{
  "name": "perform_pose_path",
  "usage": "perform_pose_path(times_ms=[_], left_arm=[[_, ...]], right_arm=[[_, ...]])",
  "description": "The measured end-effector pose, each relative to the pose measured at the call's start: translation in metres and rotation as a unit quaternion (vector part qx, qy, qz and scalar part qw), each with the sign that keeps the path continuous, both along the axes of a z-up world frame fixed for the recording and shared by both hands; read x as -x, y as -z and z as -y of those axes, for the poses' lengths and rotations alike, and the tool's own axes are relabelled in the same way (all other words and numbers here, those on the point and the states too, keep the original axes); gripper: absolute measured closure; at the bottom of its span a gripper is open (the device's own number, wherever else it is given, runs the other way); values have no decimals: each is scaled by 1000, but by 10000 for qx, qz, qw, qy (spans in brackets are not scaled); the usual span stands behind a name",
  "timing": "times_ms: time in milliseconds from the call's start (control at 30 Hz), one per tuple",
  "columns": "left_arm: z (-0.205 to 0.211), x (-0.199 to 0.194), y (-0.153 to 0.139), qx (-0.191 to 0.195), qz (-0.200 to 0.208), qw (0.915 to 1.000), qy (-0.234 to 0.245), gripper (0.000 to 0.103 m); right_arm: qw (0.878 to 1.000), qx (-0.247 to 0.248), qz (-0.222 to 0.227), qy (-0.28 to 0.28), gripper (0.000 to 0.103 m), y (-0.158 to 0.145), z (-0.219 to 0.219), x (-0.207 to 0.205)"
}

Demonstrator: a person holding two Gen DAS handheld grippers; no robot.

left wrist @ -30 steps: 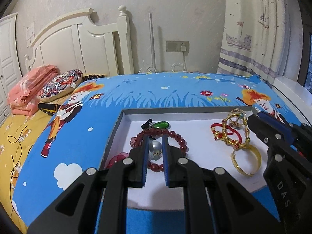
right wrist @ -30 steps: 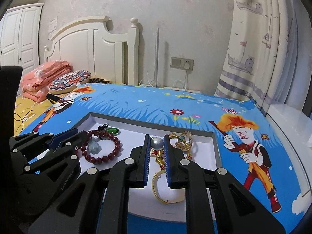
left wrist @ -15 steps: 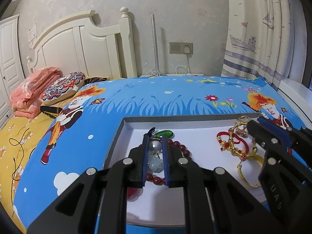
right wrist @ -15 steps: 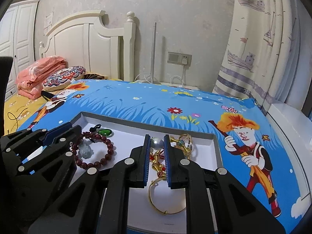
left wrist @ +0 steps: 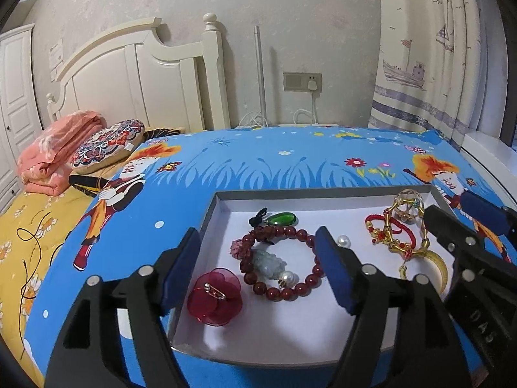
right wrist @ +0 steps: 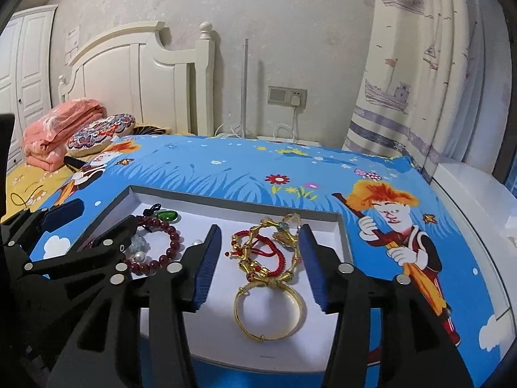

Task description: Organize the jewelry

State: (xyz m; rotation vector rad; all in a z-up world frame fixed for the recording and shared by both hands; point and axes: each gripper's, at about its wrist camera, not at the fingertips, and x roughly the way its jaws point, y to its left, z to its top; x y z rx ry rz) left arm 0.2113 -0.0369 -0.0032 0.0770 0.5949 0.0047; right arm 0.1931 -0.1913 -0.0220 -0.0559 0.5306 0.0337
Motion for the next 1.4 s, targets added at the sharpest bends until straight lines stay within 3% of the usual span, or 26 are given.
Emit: perform_pose_path(times_ms=[100, 200, 367, 700, 1400], left_arm=[[-3, 6, -3, 34, 40, 10000, 22, 20], [-5, 18, -8, 67, 111, 9999, 62, 9], [-12, 48, -17, 183, 252, 9995, 82, 5], [-15, 73, -19, 318, 145, 9993, 117, 5], [-13, 81, -16, 170, 69, 9998, 15, 5]], right_arm=[[9998, -175, -45, 20, 46, -5, 6, 8], [9998, -189, -58, -57, 32, -11, 9, 20], [9999, -38, -92, -104, 19, -18, 10, 46], [9991, 44, -354, 242, 19, -22, 28, 73], [9982, 109, -500, 322, 19, -9, 28, 75]])
